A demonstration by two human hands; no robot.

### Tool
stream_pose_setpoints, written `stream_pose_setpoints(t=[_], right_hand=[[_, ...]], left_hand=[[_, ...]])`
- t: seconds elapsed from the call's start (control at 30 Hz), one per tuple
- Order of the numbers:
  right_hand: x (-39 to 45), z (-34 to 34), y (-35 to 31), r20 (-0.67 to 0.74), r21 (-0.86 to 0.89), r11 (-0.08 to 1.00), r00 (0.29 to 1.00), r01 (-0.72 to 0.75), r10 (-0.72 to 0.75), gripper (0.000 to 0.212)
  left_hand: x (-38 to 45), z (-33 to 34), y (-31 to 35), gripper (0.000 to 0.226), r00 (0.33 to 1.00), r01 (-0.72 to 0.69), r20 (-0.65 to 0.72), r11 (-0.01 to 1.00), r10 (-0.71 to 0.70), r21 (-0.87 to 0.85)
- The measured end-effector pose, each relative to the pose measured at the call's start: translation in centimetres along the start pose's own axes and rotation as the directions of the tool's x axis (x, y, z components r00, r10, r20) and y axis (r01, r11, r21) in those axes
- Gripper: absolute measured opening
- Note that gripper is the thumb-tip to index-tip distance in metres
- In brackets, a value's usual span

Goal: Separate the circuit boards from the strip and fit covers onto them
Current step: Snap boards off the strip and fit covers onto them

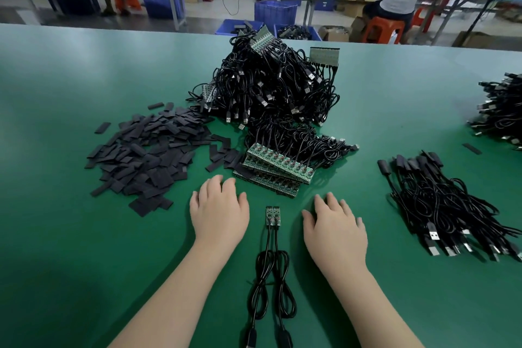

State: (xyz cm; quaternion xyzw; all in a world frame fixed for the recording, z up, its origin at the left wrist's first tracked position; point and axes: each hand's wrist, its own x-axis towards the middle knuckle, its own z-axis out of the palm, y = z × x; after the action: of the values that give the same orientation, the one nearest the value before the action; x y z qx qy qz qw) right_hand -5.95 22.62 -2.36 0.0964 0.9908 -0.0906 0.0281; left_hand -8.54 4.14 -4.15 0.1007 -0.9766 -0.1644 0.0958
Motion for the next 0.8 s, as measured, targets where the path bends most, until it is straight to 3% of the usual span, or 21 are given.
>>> stream_pose_setpoints(t=[0.1,0.23,0.3,0.4,0.47,0.67,0.8], right_hand=[[0.5,0.1,0.4,0.036,-0.012,0.994,0.993,-0.108,0.108,0.061],[1.0,-0.2,1.3,0.014,-0.026,0.985,0.985,-0.169,0.169,0.061],[0.9,-0.2,1.2,-0.069,-0.007,0.996,0.994,-0.09,0.089,0.053],[0.6,-0.3,0.3,-0.25,0.222,0.947,0.952,0.232,-0.175,0.032],[0.0,-0.1,-0.7,-0.23,0.28,0.901,0.934,0.331,-0.272,0.029],[-0.3,1.0,-1.3,-0.094,0.177,0.91,0.927,0.376,-0.364,0.052],[-0.4,0.8,-0.9,-0.064,0.203,0.886,0.909,0.417,-0.413,0.056]], left_hand=[[0.2,0.1,-0.1,0.059,0.995,0.055,0.08,0.995,-0.061,0.078],[0.9,-0.1,-0.7,0.069,0.986,0.083,0.131,0.989,-0.099,0.125],[1.1,-0.3,-1.0,0.069,0.988,0.083,0.122,0.989,-0.098,0.124],[1.2,-0.4,-1.1,0.068,0.991,0.064,0.112,0.991,-0.077,0.12],[1.2,-0.5,-1.1,0.066,0.993,0.039,0.102,0.994,-0.05,0.106],[0.8,-0.9,-0.9,0.046,1.0,0.001,0.011,1.0,-0.001,0.029],[0.1,-1.3,0.0,0.016,0.977,-0.162,-0.157,0.982,0.145,-0.102]])
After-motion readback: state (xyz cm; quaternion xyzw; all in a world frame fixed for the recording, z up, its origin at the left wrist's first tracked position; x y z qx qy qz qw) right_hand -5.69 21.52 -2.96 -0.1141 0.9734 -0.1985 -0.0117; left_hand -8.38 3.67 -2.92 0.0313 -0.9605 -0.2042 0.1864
